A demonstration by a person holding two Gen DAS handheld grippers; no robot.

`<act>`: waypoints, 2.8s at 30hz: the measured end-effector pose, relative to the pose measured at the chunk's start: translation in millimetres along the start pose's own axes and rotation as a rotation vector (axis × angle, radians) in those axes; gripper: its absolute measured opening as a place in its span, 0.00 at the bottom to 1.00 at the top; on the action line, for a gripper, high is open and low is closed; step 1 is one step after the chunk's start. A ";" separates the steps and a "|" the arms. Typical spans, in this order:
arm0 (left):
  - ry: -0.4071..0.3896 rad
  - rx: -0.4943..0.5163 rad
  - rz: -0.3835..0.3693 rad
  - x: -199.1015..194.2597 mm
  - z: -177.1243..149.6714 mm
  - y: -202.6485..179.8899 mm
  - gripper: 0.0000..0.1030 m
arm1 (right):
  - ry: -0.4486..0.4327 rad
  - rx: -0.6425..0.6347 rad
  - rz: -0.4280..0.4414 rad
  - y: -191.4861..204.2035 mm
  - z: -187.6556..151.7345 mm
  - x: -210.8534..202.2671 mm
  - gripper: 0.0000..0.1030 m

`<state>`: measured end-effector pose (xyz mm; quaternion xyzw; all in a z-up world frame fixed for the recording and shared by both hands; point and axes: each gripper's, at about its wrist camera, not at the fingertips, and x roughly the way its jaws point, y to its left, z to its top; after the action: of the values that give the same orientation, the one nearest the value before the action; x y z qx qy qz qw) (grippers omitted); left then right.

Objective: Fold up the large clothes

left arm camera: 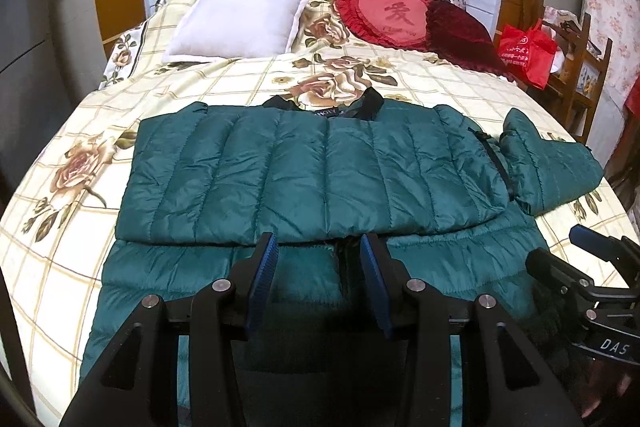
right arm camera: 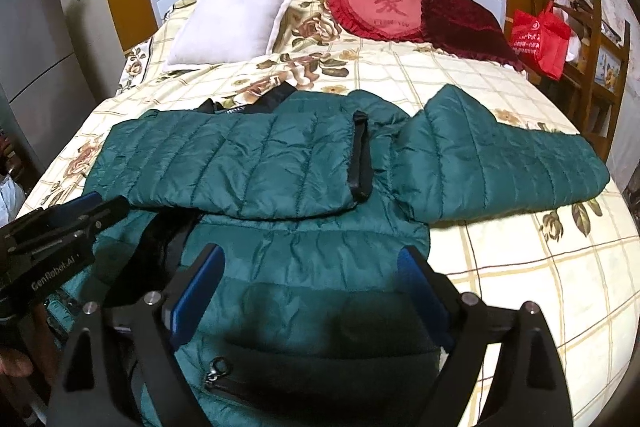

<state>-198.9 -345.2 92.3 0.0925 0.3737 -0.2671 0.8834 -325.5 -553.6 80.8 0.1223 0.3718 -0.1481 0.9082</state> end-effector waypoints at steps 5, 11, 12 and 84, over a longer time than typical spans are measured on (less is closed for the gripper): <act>0.012 -0.017 -0.005 11.8 6.6 3.9 0.51 | 0.003 0.000 -0.022 -7.8 2.7 5.8 0.89; 0.006 -0.084 0.015 28.4 22.4 23.4 0.51 | -0.002 0.021 -0.079 -33.3 11.1 10.3 0.89; 0.007 -0.089 0.026 34.3 26.3 27.1 0.51 | -0.004 0.024 -0.090 -37.5 12.3 10.5 0.89; 0.033 -0.113 0.107 11.6 17.8 83.9 0.54 | -0.240 0.083 0.010 -137.0 126.1 -51.4 0.14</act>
<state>-135.9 -285.8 93.6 0.0670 0.3974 -0.1965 0.8939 -329.2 -713.2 189.5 0.1431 0.2535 -0.1727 0.9410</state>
